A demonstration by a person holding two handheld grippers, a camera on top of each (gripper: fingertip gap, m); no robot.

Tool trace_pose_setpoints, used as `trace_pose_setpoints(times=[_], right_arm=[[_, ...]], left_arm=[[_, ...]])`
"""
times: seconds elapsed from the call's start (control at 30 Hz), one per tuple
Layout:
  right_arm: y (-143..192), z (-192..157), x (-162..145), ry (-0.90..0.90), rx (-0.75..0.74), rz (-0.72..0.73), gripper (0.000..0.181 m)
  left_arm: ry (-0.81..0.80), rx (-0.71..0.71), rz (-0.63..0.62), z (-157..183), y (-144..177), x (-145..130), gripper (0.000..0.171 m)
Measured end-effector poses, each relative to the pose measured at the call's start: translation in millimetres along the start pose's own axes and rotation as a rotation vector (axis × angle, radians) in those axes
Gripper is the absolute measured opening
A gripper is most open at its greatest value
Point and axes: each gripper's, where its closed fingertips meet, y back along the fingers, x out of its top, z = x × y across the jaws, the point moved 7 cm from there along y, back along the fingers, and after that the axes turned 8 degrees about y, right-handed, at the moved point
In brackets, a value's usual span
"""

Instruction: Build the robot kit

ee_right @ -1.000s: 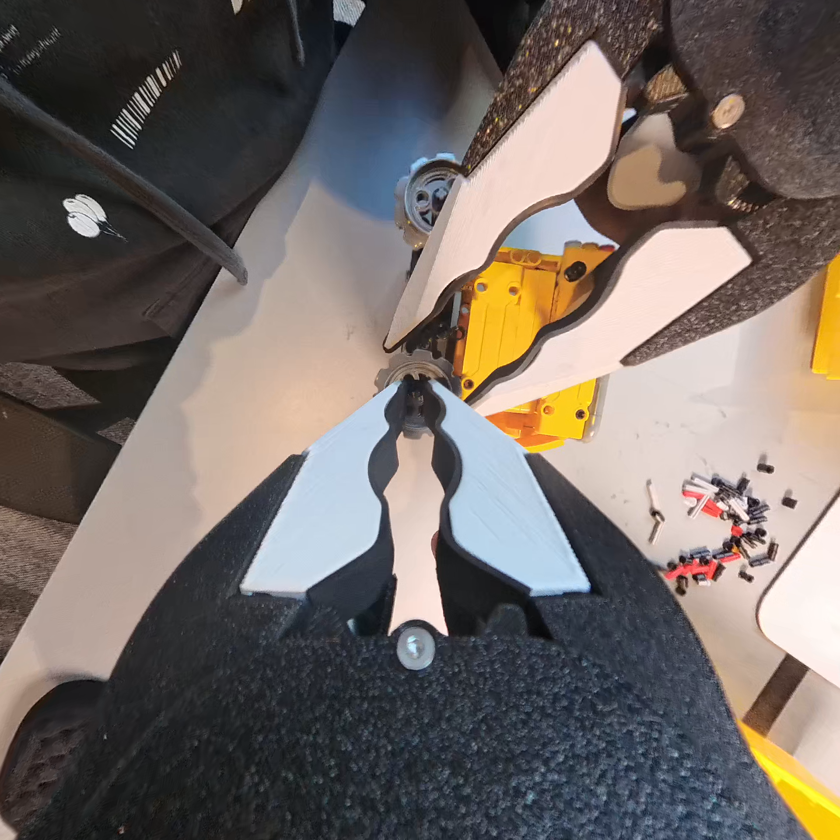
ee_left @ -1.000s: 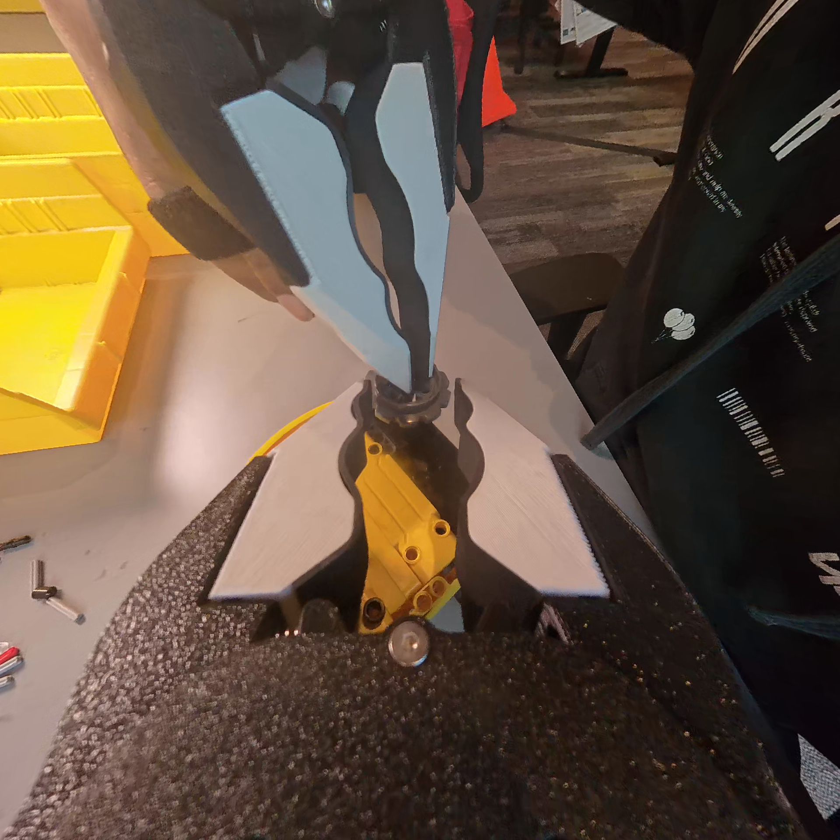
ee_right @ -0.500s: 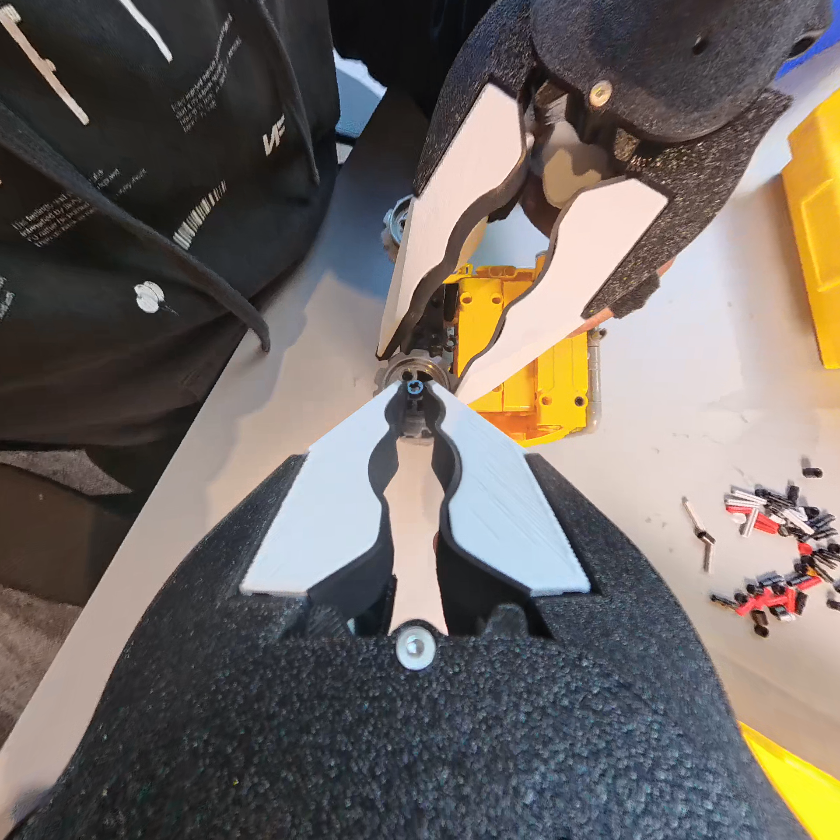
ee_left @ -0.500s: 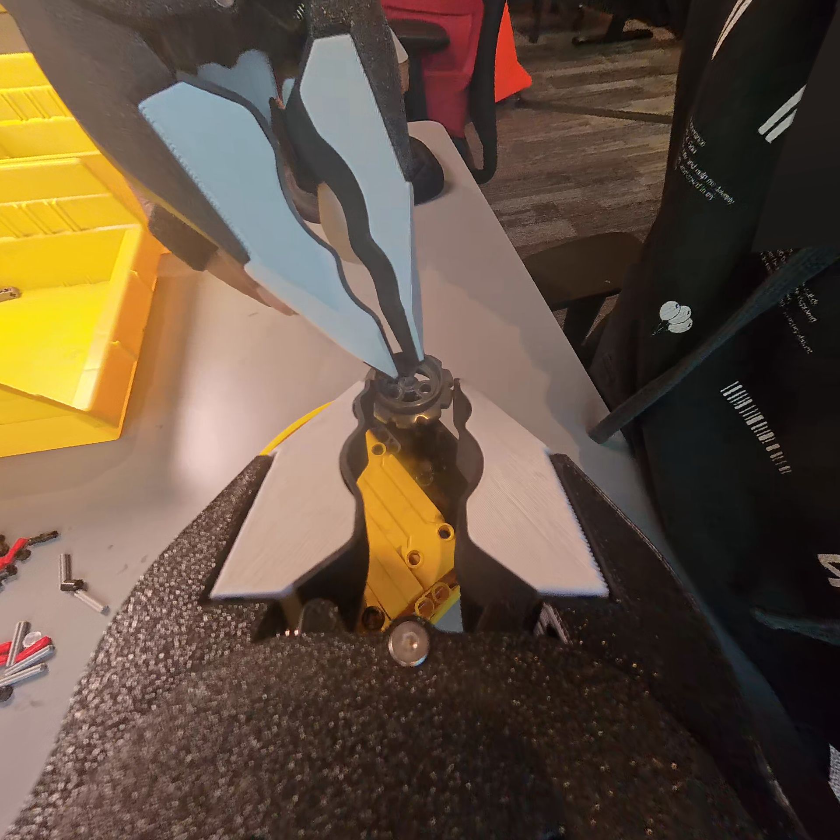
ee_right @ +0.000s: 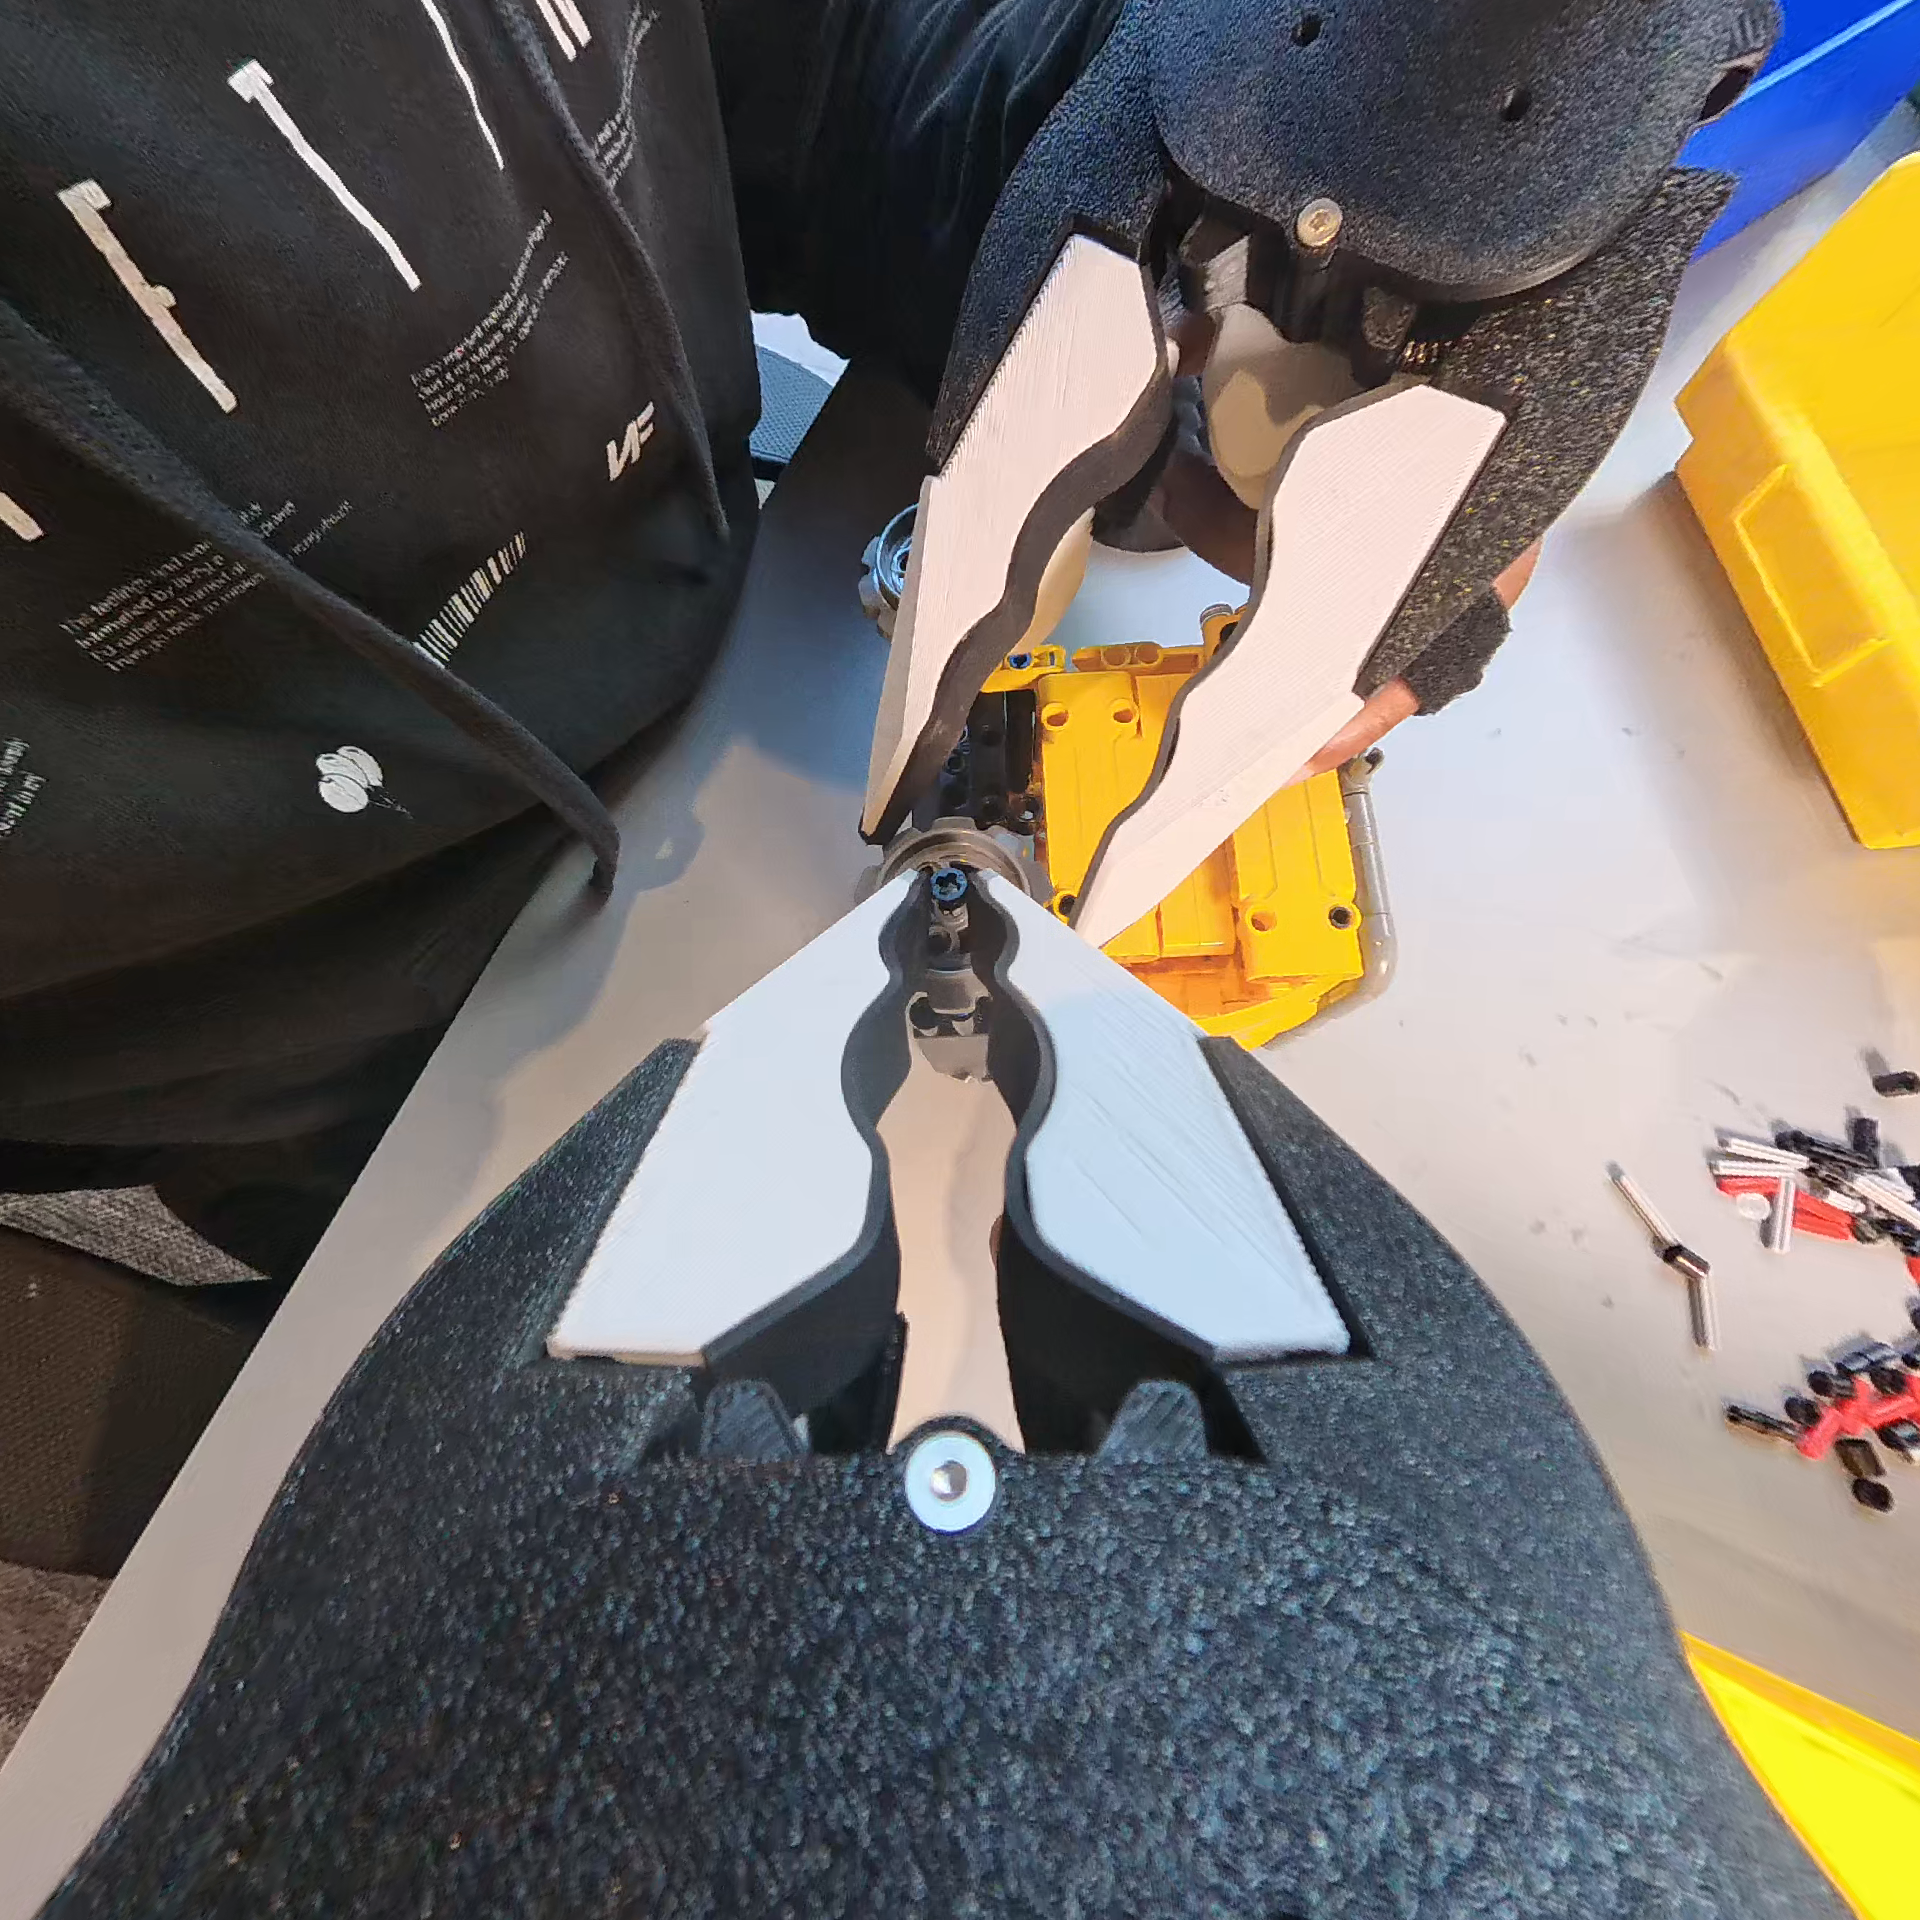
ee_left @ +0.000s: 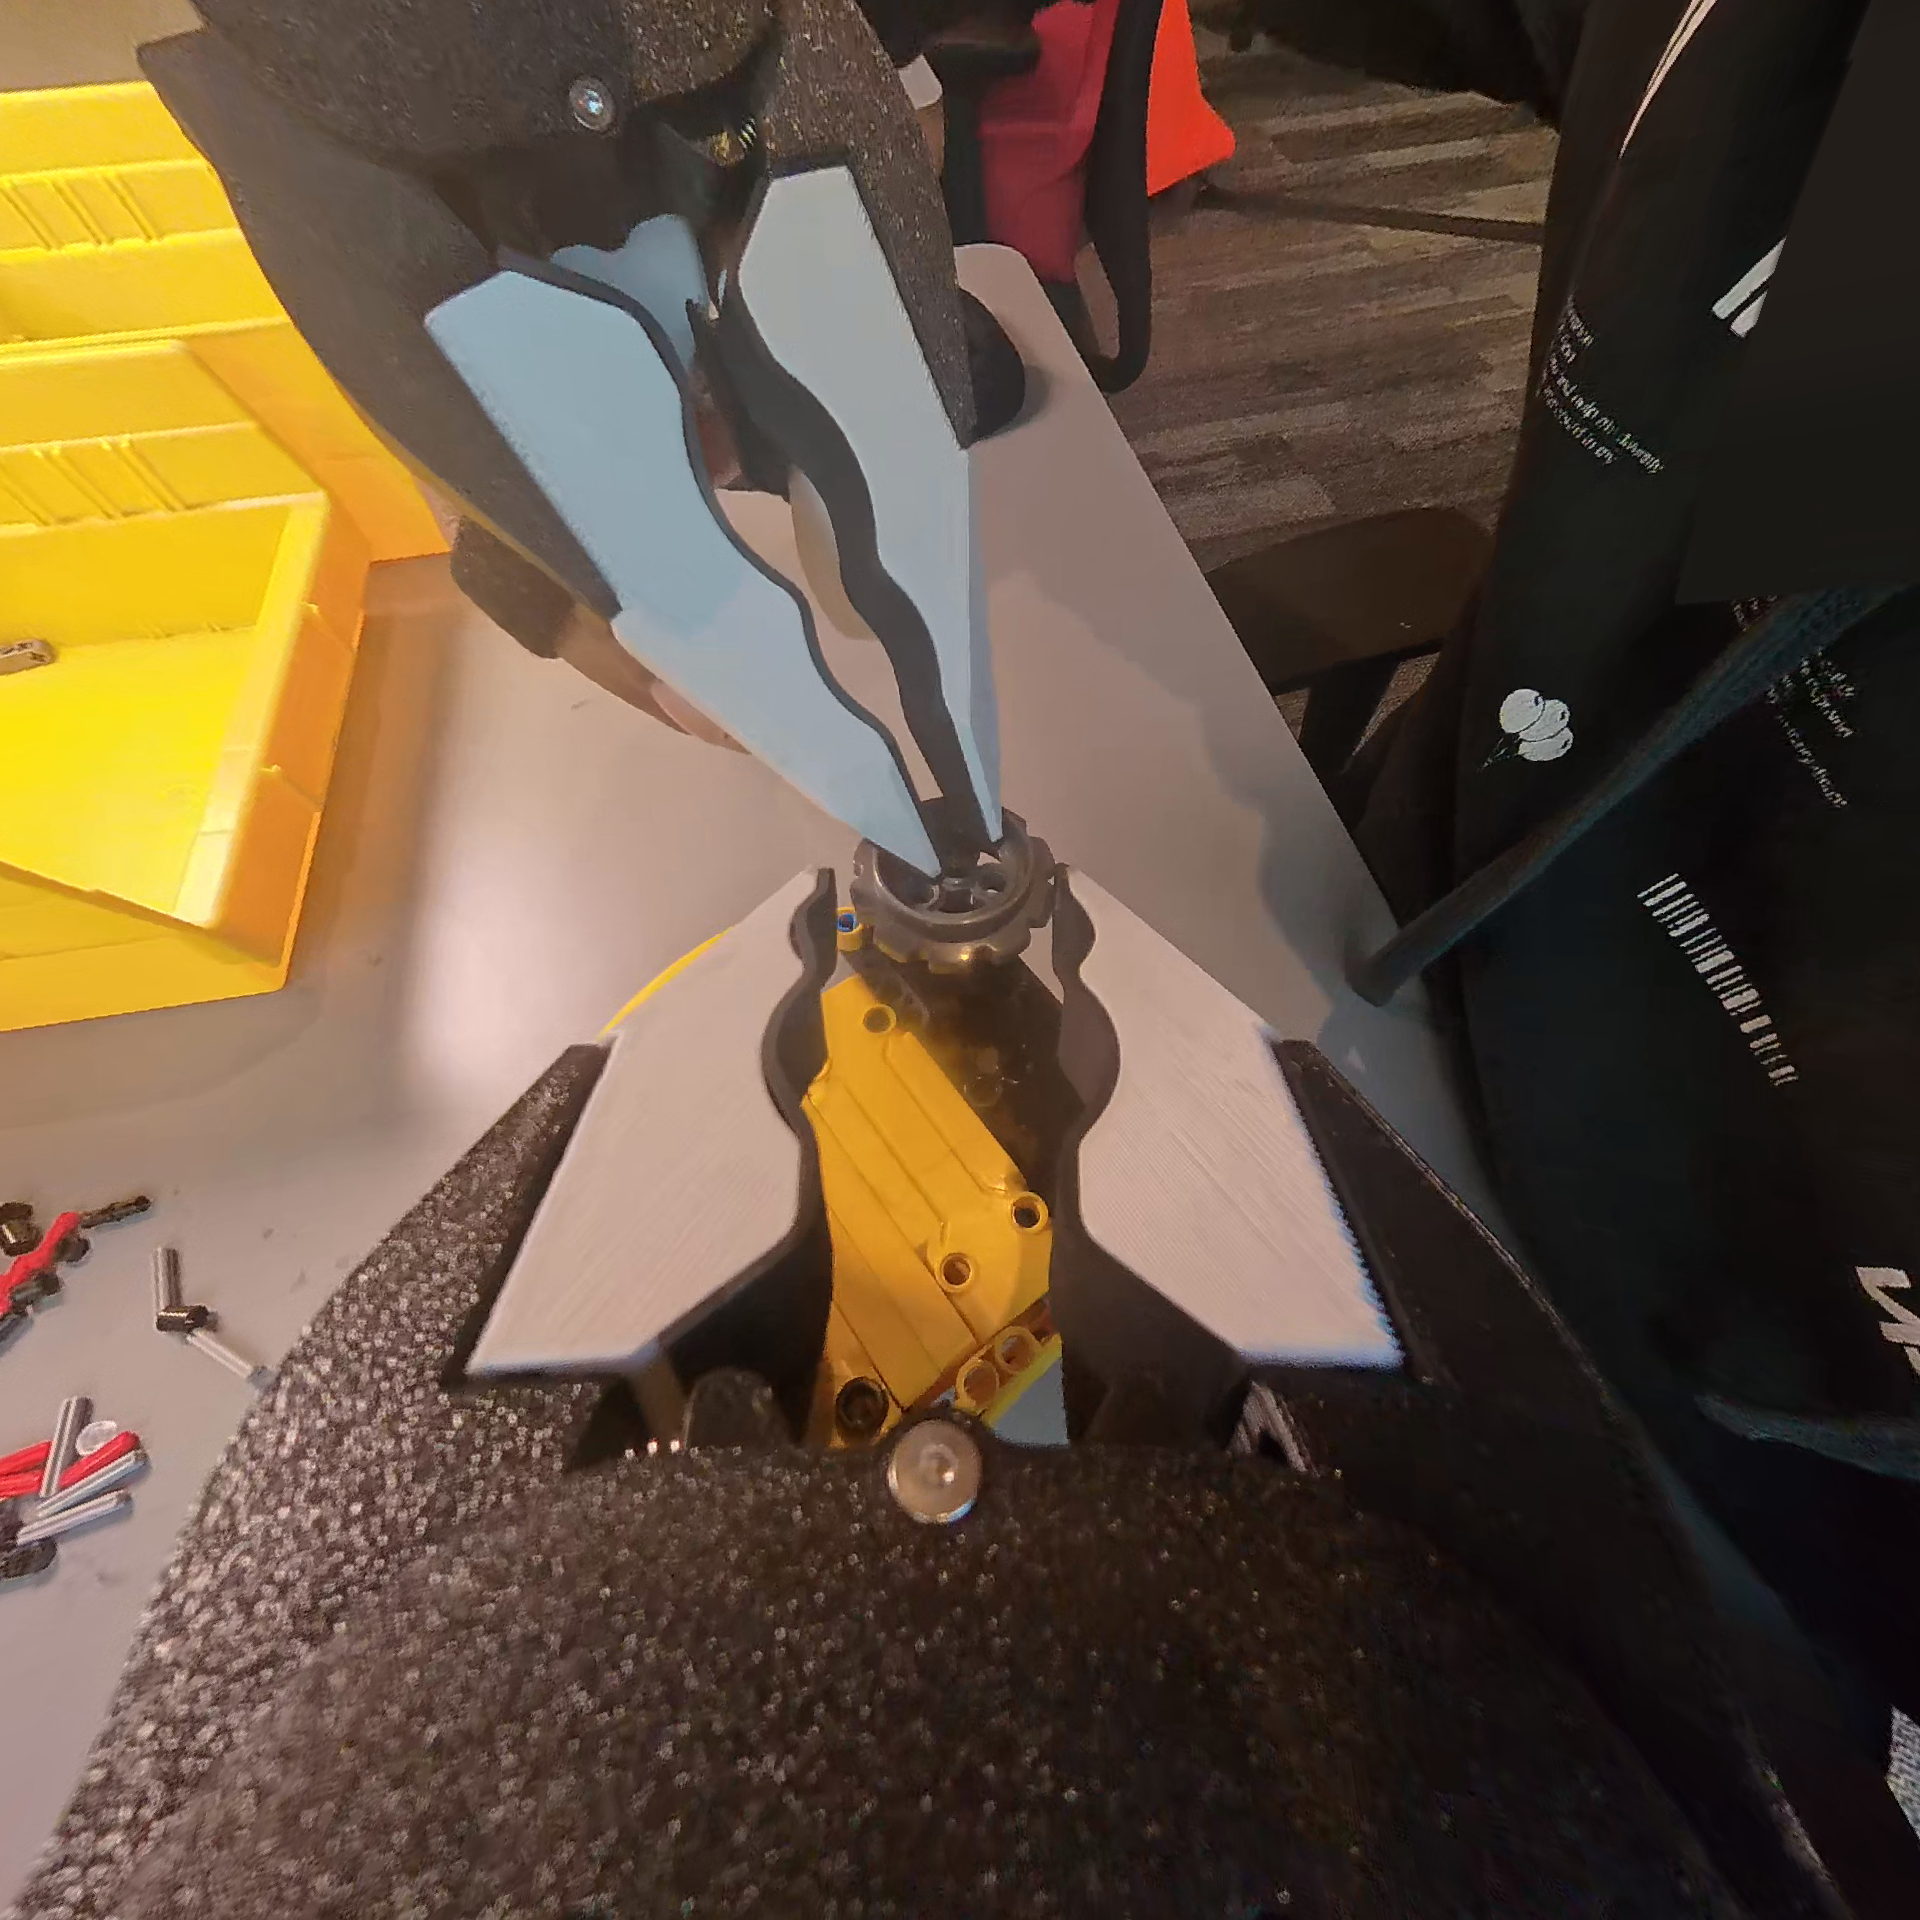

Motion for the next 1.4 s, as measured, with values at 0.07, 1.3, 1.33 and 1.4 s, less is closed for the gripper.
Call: trace_pose_setpoints(times=[0.07, 1.3, 1.33, 1.4], right_arm=[[0.8, 0.9, -1.6, -0.005, -0.004, 0.008, 0.007], [-2.1, 2.8, 3.1, 0.022, 0.084, -0.015, 0.006], [-2.4, 2.1, 3.5, 0.024, 0.087, -0.019, 0.007], [-2.4, 1.8, 4.3, 0.042, 0.085, -0.035, 0.006]], left_arm=[[-0.005, 0.006, -0.002, -0.4, -0.4, -0.3, 0.038], [-0.007, -0.014, 0.005, 4.7, -2.6, 0.1, 0.031], [-0.008, -0.014, 0.005, 4.8, -2.5, 0.0, 0.031], [-0.008, -0.014, 0.004, 4.8, -2.5, -0.1, 0.031]])
